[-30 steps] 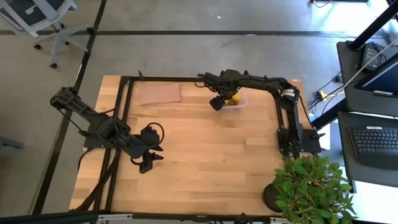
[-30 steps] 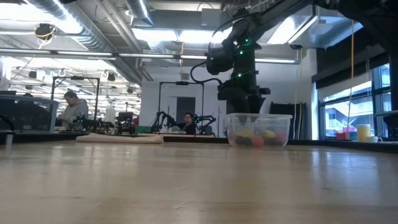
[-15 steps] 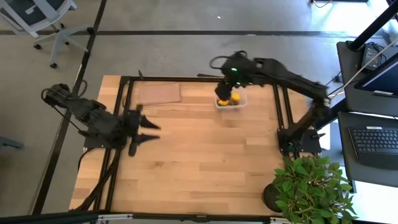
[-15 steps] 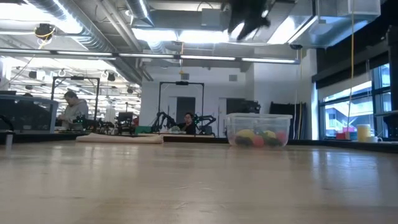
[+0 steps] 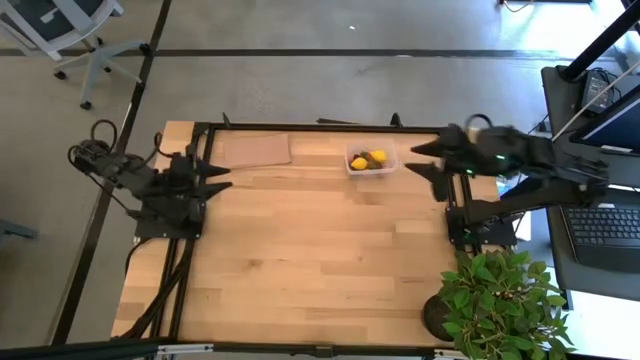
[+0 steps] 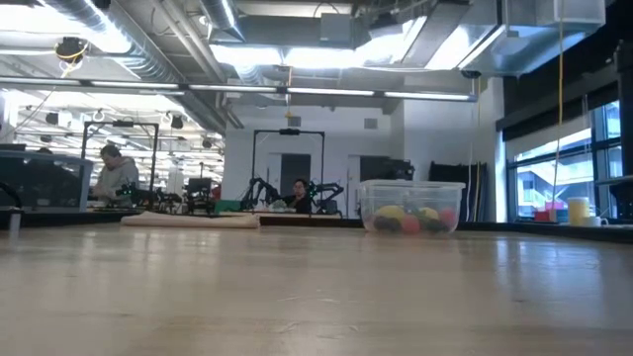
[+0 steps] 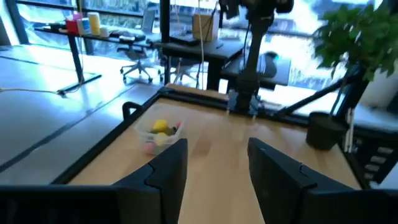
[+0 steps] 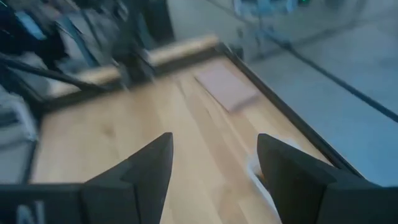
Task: Pick and placing Produce into tupperware
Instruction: Return to Home Position
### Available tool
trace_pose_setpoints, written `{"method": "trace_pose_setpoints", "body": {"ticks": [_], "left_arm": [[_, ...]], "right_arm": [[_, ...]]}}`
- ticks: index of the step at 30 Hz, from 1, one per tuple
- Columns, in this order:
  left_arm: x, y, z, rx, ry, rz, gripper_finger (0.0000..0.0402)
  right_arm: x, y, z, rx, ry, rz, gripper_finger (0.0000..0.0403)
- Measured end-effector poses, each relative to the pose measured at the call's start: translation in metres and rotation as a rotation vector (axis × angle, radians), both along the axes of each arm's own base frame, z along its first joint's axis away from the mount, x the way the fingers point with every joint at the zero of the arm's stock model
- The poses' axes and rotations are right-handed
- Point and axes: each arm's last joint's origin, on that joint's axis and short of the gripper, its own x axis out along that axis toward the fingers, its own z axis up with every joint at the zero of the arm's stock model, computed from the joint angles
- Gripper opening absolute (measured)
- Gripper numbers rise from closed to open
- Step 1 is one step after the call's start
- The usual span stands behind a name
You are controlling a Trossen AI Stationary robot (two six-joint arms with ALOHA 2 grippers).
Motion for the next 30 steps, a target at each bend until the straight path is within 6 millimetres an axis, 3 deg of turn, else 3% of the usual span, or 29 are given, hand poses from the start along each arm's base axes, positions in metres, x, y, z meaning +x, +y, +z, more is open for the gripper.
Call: {"method": "trace_pose_setpoints", "body": {"ticks": [7, 12, 22, 30], "left_arm": [[-0.012, 0.008, -0.034, -0.006, -0.120, 0.070, 0.0155], [-0.021, 0.014, -0.048, -0.010, -0.158, 0.099, 0.0149], [-0.031, 0.023, -0.068, 0.014, -0.185, 0.292, 0.0155], [-0.020, 0.023, -0.076, 0.053, -0.272, 0.498, 0.0161]], "right_arm": [[-0.059, 0.005, -0.032, -0.022, -0.164, 0.051, 0.0234], [-0.081, 0.005, -0.069, 0.024, -0.230, 0.049, 0.0234], [-0.071, 0.004, -0.139, -0.014, -0.370, 0.028, 0.0234], [-0.068, 0.001, -0.145, -0.171, -0.490, -0.027, 0.0234]]}}
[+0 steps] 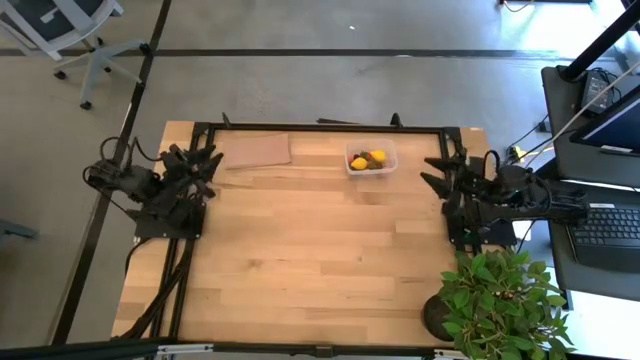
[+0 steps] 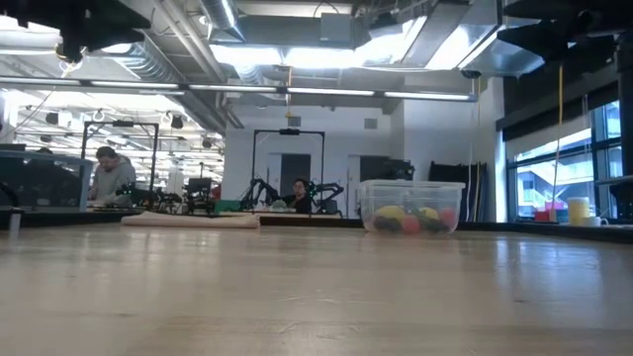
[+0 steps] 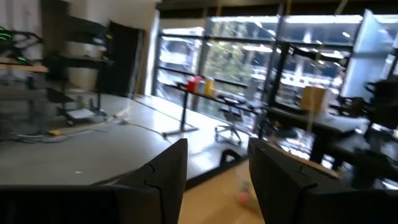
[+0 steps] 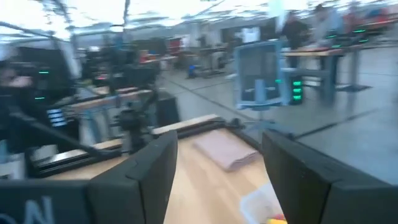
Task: Pick and placing Produce into tupperware
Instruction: Return to Home Position
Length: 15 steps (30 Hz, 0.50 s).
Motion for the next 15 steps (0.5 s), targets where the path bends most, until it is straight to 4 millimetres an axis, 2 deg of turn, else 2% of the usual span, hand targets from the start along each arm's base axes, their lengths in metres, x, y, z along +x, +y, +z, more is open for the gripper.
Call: {"method": "trace_pose_setpoints", "body": {"ticks": [6, 15], "left_arm": [[0.010, 0.004, -0.017, 0.032, -0.034, 0.093, 0.0154], [0.029, 0.016, -0.043, 0.124, -0.021, -0.013, 0.0148]], "right_arm": [[-0.001, -0.004, -0.001, -0.019, 0.014, -0.094, 0.0234], [-0.002, -0.009, -0.001, -0.091, 0.048, -0.169, 0.0234]]}}
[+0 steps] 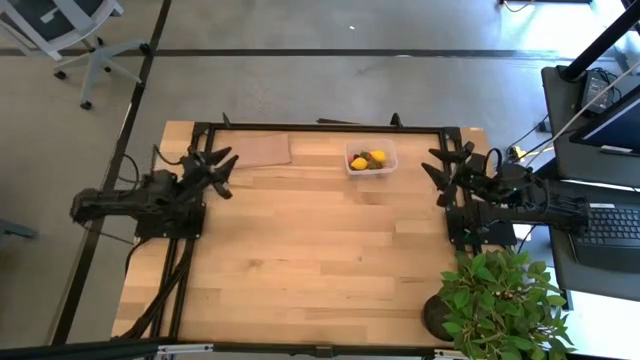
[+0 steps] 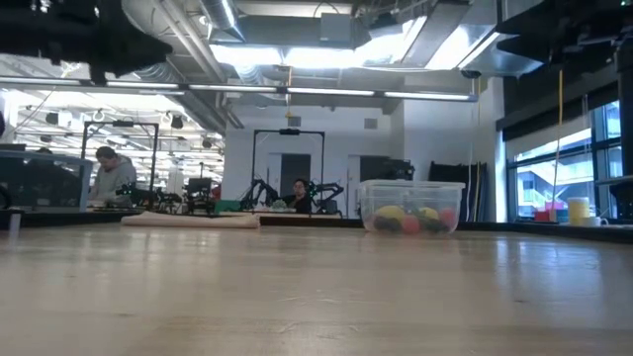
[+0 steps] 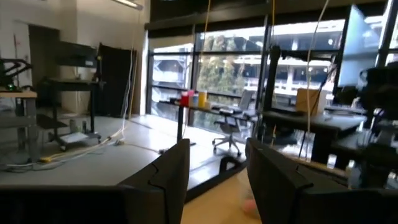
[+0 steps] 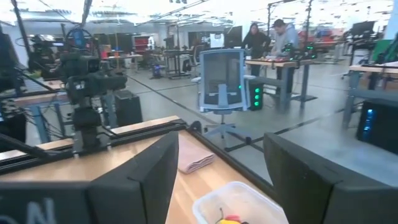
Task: Pick and placing Produce into tupperware
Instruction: Return to Home Position
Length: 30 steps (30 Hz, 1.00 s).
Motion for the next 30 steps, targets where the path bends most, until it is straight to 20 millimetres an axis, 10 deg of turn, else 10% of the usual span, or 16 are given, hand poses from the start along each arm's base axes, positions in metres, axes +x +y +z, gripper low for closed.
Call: {"method": "trace_pose_setpoints", "body": {"ticks": [30], "left_arm": [[-0.007, 0.019, -0.025, -0.125, 0.066, 0.030, 0.0149]], "right_arm": [[0.000, -0.001, 0.000, 0.024, -0.014, 0.032, 0.0234]]}}
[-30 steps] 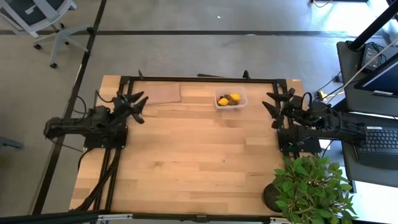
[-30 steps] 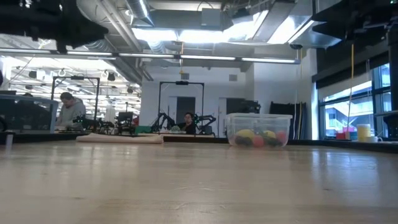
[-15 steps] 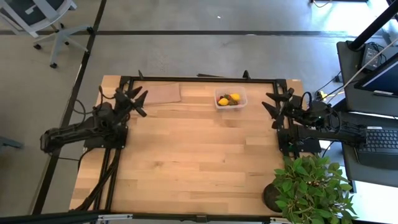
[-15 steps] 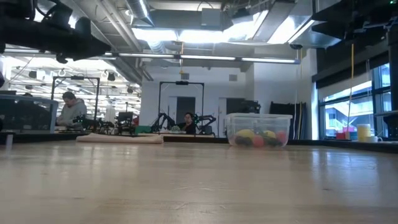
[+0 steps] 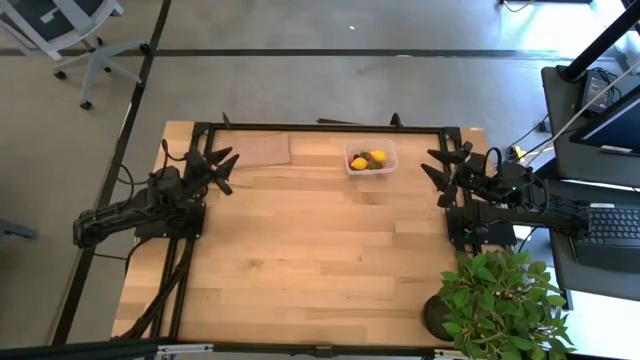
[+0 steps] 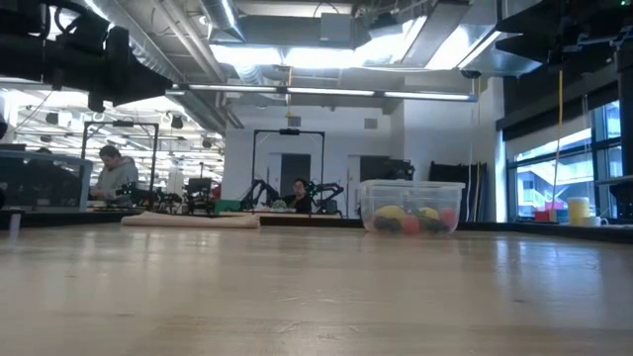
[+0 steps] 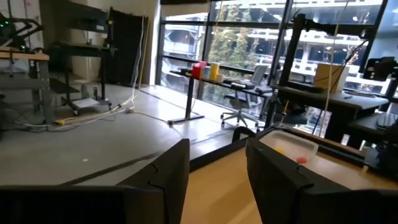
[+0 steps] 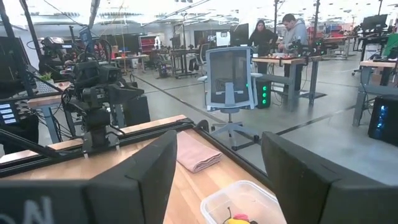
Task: Pick and placing Produce into tupperware
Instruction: Return to Home Position
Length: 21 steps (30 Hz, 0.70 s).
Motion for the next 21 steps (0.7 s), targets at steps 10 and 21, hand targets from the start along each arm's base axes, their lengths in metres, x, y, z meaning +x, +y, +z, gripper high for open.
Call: {"method": "trace_pose_setpoints", "body": {"ticks": [10, 21], "left_arm": [[0.000, -0.002, 0.013, 0.045, -0.130, -0.087, 0.0161], [0.007, 0.000, -0.011, 0.035, -0.142, -0.091, 0.0150]], "right_arm": [[0.000, 0.000, -0.001, 0.023, -0.002, 0.004, 0.0234], [0.000, 0.000, -0.001, 0.031, -0.007, 0.010, 0.0234]]}}
